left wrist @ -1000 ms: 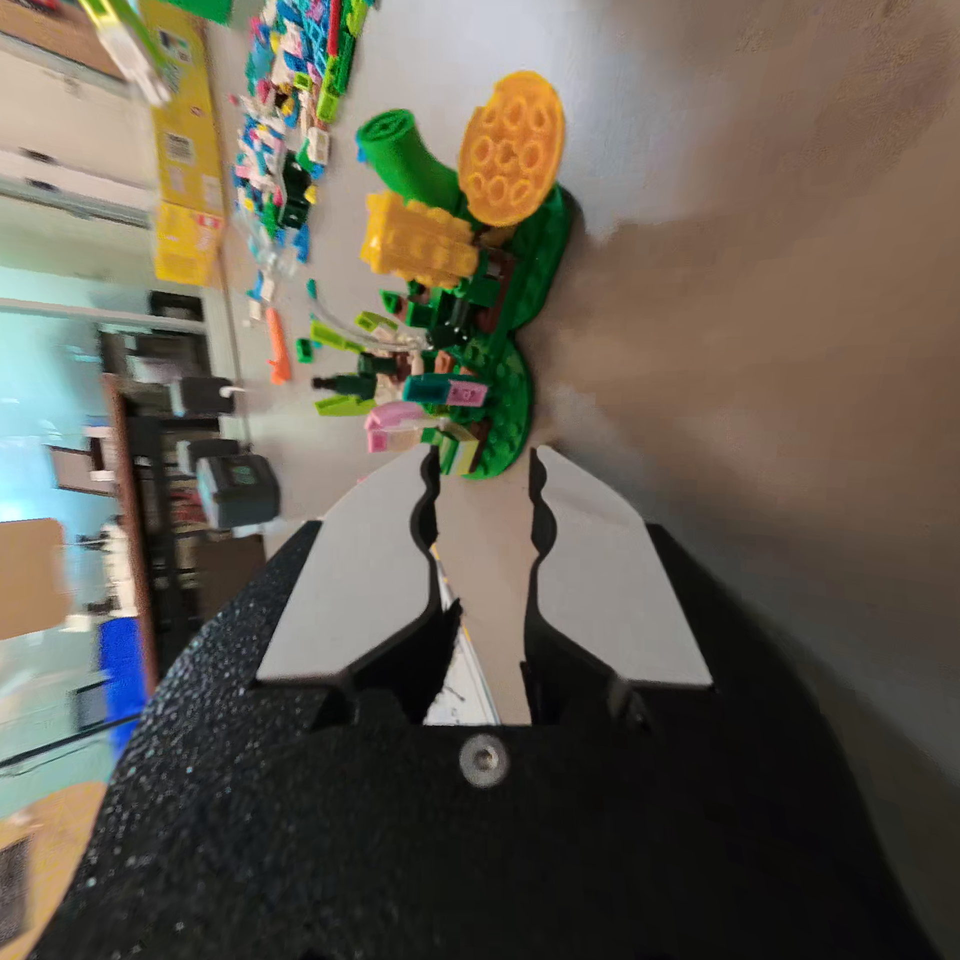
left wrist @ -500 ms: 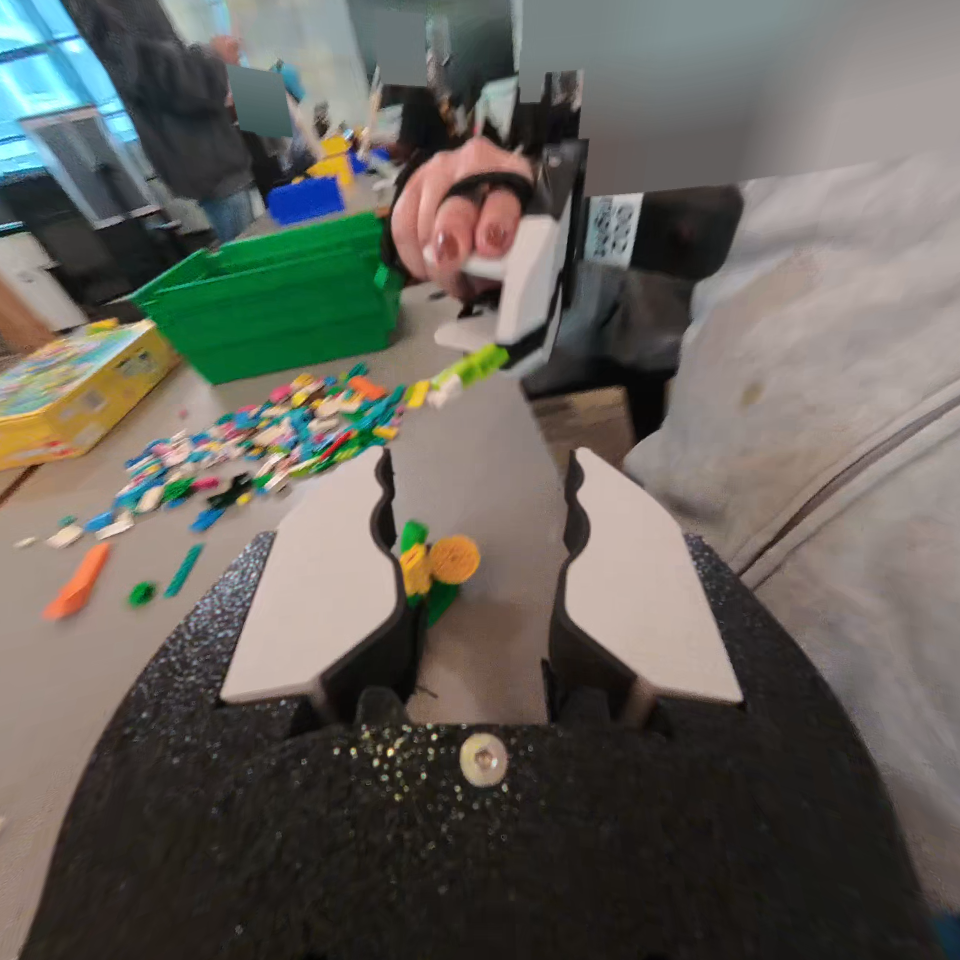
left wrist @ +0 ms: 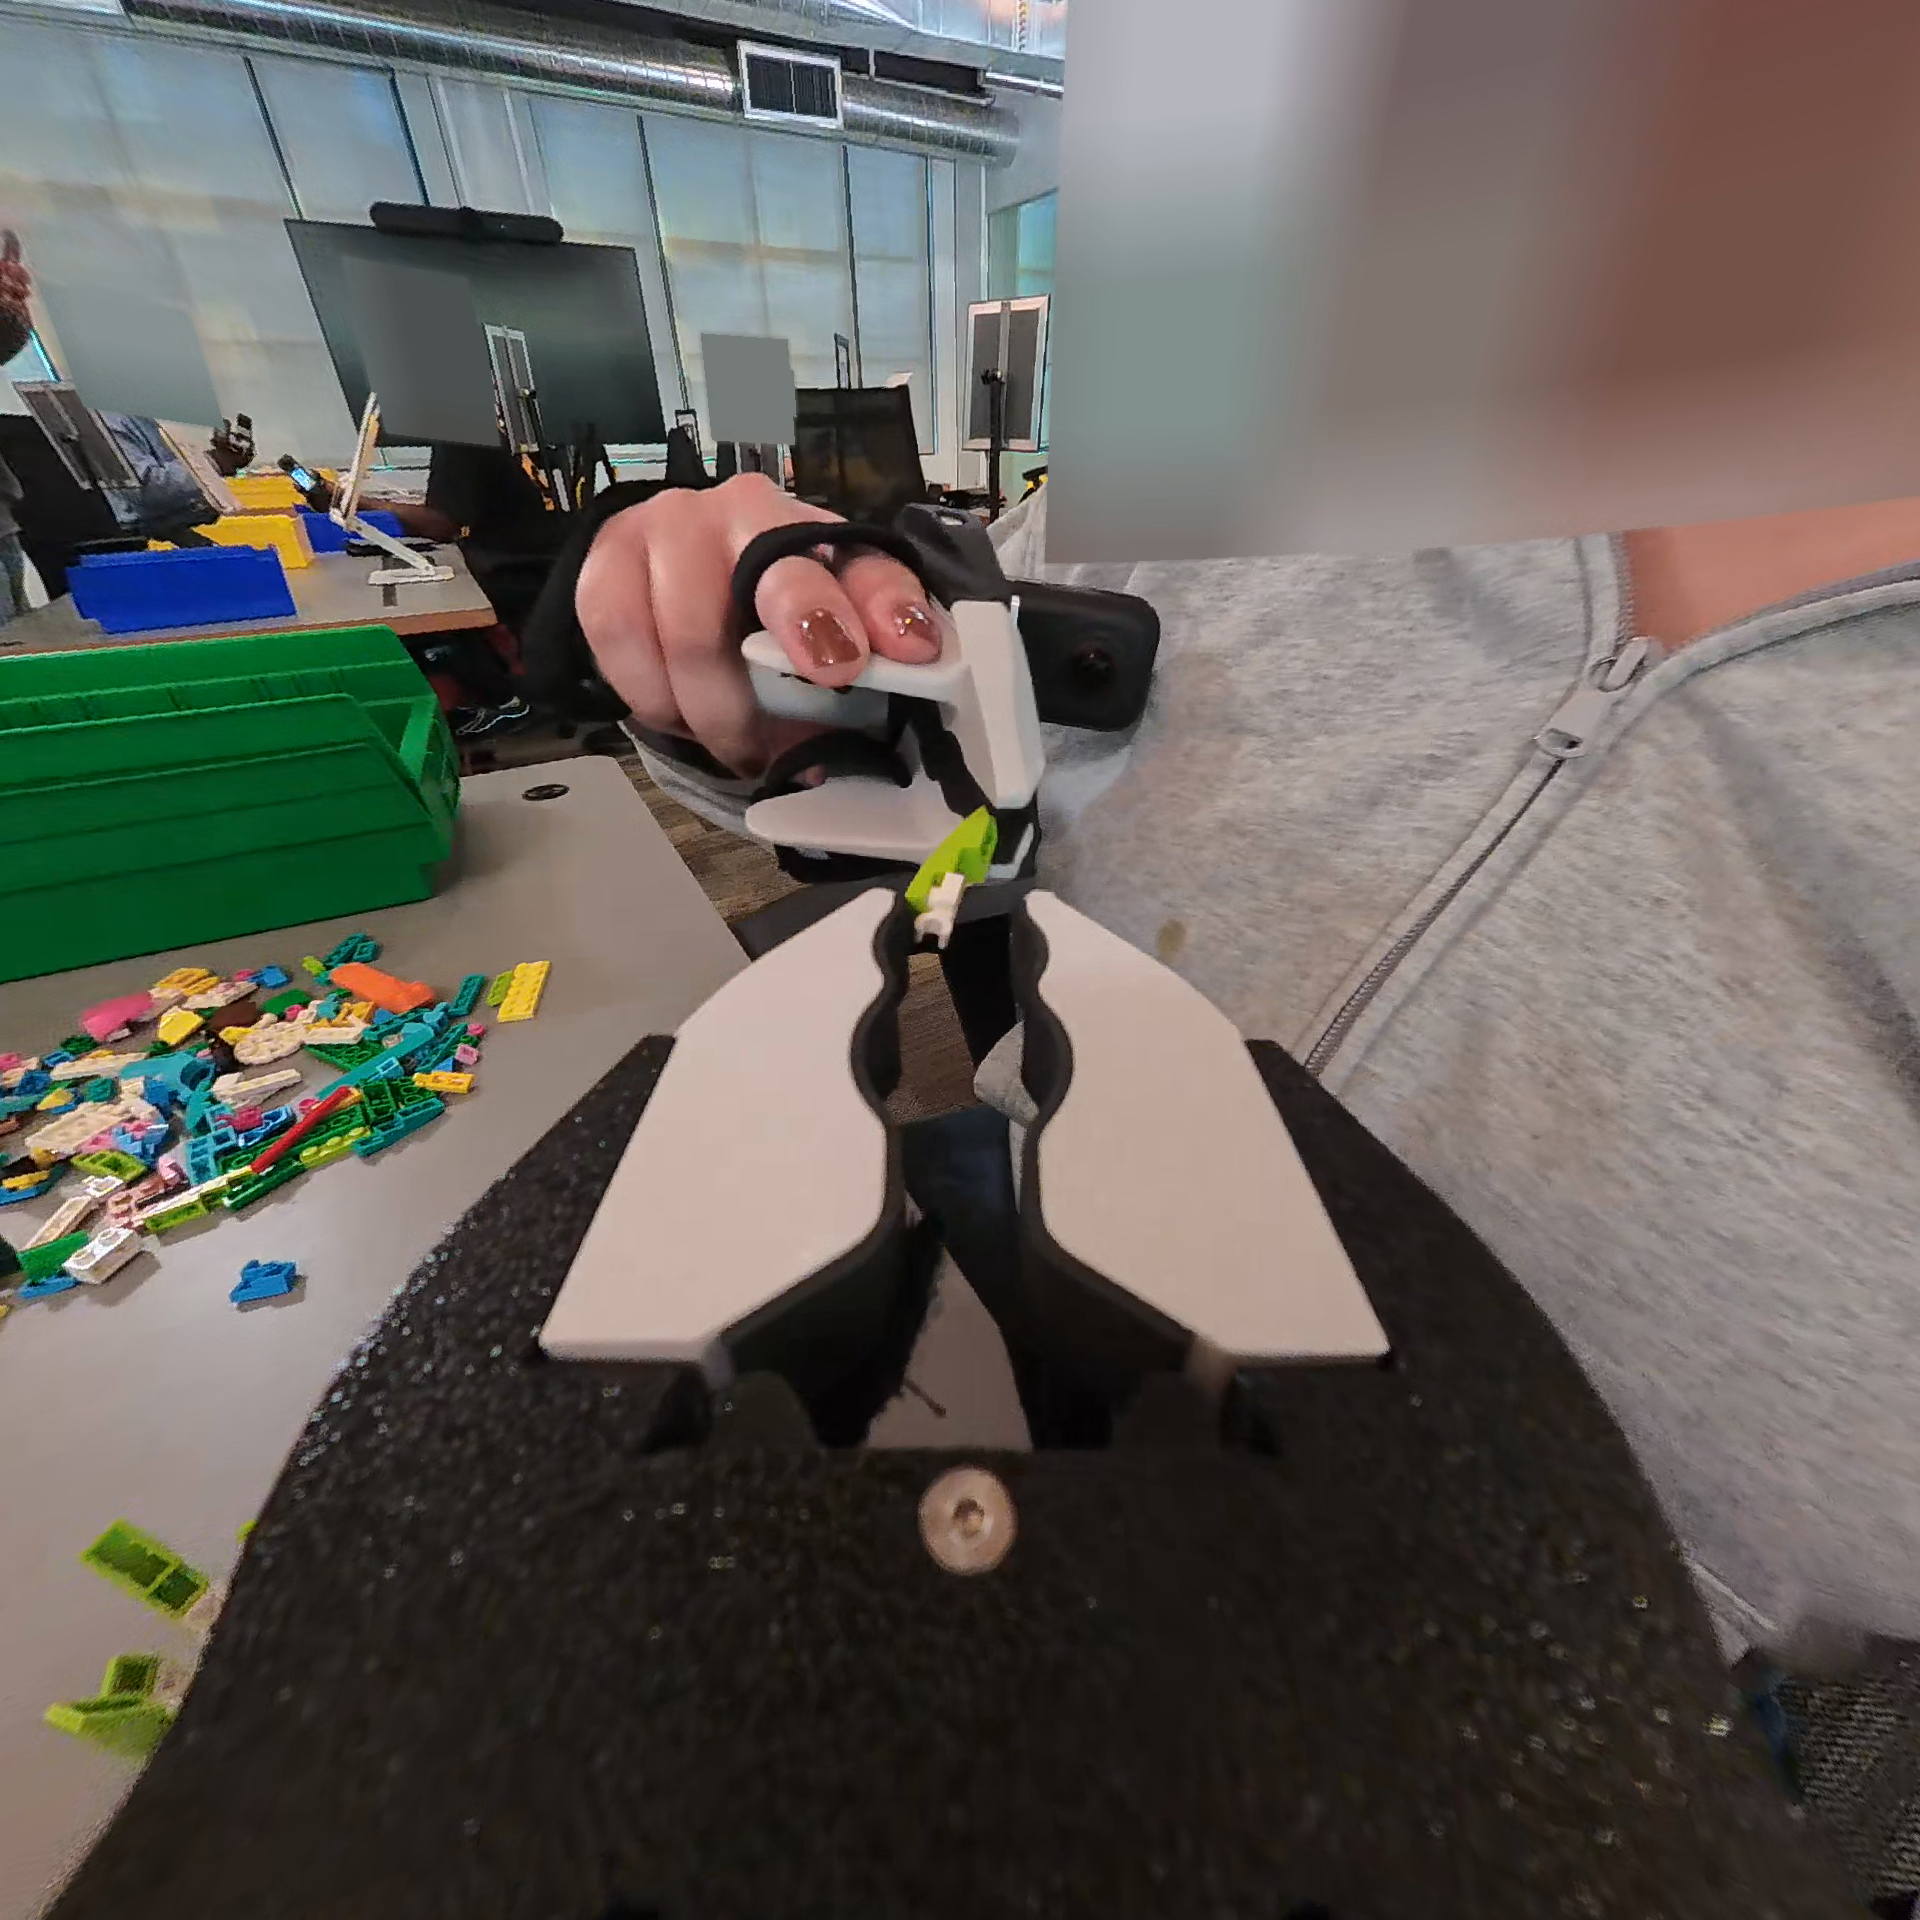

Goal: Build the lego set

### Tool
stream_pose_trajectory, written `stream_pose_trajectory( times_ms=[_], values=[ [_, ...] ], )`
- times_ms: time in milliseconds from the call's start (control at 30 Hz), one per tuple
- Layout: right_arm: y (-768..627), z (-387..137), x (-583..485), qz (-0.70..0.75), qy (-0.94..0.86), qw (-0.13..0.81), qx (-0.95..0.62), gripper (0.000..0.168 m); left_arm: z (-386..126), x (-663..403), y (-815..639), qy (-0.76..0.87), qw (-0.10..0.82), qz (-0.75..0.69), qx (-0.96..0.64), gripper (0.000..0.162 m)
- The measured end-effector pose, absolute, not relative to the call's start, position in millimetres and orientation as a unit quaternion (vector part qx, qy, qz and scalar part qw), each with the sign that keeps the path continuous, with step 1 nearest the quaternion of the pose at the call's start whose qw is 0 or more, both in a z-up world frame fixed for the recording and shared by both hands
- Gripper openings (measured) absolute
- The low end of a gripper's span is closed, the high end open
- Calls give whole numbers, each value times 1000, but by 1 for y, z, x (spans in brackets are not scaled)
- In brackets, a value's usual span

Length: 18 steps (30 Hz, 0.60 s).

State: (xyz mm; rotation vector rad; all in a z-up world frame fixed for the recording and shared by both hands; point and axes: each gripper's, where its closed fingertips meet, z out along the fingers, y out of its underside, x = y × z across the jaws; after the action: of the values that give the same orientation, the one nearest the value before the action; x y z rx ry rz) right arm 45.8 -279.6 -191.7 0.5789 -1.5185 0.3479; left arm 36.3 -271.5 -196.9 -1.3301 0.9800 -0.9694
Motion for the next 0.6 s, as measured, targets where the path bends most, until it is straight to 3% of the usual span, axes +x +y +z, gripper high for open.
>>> stream_pose_trajectory(
  times_ms=[167, 600],
  values=[
    [-281, -194, 46, 158, -679, 668, 262, 6, -198, 36, -271, 414, 573, -425, -565, 8],
    [-276, -212, 43, 97, -694, 648, 298, 6, -216, 34, -268, 420, 551, -417, -588, 6]
  ],
)
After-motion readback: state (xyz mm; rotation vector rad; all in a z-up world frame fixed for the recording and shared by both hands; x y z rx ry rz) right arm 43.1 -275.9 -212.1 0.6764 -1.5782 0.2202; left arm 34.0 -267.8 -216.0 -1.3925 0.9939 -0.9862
